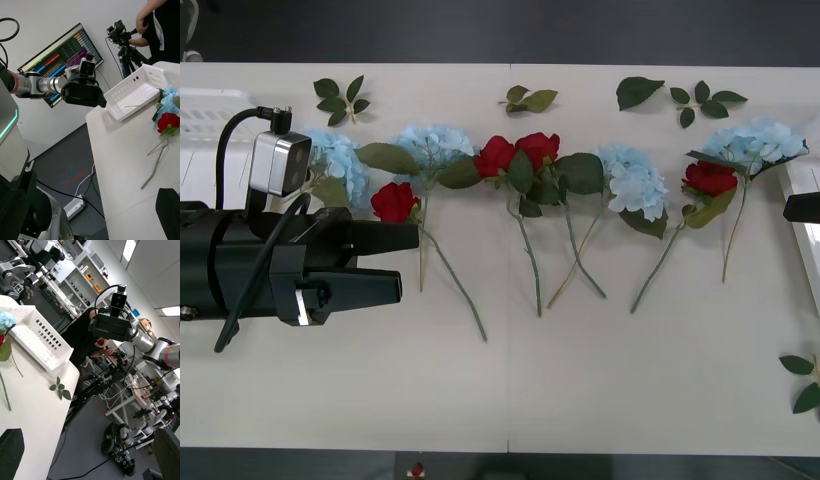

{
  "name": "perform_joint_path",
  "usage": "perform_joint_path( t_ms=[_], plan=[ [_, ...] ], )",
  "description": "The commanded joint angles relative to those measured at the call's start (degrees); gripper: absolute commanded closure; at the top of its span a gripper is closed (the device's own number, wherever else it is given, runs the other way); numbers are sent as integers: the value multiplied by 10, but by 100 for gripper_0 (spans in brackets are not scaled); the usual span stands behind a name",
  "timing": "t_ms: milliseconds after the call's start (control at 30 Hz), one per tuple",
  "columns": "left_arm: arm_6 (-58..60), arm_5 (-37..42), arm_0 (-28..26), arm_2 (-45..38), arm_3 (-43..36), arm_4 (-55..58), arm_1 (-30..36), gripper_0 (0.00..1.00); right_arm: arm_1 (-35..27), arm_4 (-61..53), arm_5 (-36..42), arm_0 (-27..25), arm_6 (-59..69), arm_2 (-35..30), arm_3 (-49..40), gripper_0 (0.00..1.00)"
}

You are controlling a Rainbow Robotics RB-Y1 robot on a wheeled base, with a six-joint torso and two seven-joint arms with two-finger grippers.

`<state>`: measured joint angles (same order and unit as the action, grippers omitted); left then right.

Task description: Put the red flowers into the right box and the blue flowers into the left box

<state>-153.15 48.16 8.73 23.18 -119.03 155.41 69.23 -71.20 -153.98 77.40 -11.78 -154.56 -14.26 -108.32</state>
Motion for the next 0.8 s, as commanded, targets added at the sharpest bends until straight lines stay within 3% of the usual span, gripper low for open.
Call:
perform_joint_path(
  t_ms=[33, 100, 533, 567, 667, 800],
  plan=[
    [-19, 3, -27, 13, 7, -2, -21, 3, -2, -6, 0, 7, -4, -2, -6, 0],
    [-19, 4, -28, 12, 12, 6, -31, 13, -2, -6, 0, 7, -4, -2, -6, 0],
    [-19, 10, 50, -5, 49, 5, 8, 7, -31, -4, -85, -27, -4, -25, -1, 0],
    [-19, 10, 74, -5, 79, 1, 24, 6, -41, 7, -136, -35, 4, -24, -14, 0],
    [-19, 11, 104, -3, 124, -38, 37, 6, -55, 61, -188, -35, 132, -24, -30, 9],
    [-19, 12, 136, -3, 186, -120, 41, 6, -68, 181, -250, -31, 327, -24, -58, 9]
  ],
)
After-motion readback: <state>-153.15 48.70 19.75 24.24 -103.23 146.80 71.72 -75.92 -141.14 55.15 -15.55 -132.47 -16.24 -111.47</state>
